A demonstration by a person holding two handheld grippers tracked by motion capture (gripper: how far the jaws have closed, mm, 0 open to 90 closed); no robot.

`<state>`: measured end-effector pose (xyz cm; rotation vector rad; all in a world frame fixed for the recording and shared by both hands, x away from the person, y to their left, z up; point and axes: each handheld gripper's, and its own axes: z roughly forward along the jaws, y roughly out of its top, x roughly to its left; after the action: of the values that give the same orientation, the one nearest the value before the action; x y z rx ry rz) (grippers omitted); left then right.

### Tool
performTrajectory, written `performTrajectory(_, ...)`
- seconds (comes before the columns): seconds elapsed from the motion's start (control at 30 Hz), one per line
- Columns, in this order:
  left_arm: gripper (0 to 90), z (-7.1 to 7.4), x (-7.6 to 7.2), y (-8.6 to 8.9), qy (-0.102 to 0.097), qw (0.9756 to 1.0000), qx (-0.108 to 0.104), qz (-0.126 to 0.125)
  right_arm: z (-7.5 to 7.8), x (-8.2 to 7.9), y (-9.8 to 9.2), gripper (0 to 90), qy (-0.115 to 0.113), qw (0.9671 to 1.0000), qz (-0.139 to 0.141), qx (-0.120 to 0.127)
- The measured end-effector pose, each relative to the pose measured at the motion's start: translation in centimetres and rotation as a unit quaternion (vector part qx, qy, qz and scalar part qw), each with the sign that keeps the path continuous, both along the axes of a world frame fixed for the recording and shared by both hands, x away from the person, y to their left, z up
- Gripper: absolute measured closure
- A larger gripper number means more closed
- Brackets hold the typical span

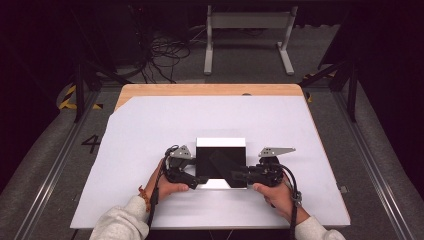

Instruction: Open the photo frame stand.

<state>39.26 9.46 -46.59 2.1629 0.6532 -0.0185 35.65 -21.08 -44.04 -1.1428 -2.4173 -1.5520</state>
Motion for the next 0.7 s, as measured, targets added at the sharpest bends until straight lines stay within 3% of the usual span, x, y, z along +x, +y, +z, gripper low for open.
performTrajectory(0.13,18.1,0.0,0.2,-0.3,0.0,1.0,0.003,-0.005,0.3,-0.3,0.0,66.4,-0.015,0.9998,0.011,-0.007)
performTrajectory(0.23,25.4,0.2,0.3,-0.6,-0.003,0.9997,-0.008,-0.022,0.5,-0.5,0.1,66.7,-0.017,0.9997,0.013,-0.014)
performTrajectory(0.33,28.1,0.4,0.3,-0.7,-0.008,0.9997,-0.004,-0.022,0.5,-0.4,0.0,66.8,-0.015,0.9997,0.014,-0.012)
performTrajectory(0.4,33.9,0.5,0.4,-0.5,-0.007,0.9997,-0.011,-0.019,0.4,-0.4,-0.1,66.8,-0.012,0.9998,0.014,-0.013)
performTrajectory(0.57,35.9,0.8,0.2,-0.4,-0.014,0.9998,-0.009,-0.006,0.5,-0.4,0.0,66.9,-0.015,0.9997,0.014,-0.014)
performTrajectory(0.7,42.2,1.3,0.2,0.0,-0.03,0.9994,-0.018,0.005,0.7,-0.5,0.0,69.2,-0.023,0.9996,0.013,-0.015)
